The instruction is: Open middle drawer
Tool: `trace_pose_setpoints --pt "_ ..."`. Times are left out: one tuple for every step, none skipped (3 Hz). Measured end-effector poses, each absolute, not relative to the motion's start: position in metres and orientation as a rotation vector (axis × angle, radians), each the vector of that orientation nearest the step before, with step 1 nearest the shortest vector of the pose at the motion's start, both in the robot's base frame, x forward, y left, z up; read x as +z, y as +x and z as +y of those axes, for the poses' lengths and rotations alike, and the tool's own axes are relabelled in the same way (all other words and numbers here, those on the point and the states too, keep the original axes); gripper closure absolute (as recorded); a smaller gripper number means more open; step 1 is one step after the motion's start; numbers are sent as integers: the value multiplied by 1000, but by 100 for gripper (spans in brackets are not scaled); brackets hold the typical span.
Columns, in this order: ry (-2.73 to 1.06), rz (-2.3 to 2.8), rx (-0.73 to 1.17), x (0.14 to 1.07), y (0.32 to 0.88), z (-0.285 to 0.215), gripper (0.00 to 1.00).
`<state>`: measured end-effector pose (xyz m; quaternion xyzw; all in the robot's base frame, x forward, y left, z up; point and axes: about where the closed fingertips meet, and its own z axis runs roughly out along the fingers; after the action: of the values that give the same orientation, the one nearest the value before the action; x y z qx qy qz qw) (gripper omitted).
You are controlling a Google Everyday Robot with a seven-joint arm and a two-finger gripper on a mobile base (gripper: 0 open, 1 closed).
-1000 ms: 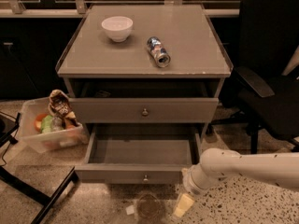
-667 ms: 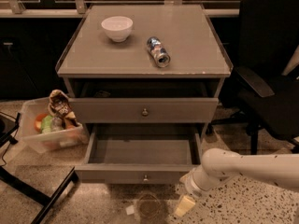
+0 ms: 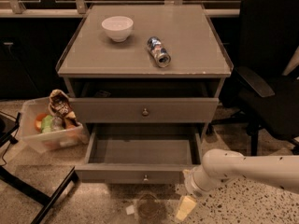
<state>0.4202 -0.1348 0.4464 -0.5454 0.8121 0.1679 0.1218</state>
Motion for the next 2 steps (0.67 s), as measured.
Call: trace_pose_setpoints --pt "-1607 2349 424 459 431 -130 0" --pt "-1621 2345 412 454 450 -132 0"
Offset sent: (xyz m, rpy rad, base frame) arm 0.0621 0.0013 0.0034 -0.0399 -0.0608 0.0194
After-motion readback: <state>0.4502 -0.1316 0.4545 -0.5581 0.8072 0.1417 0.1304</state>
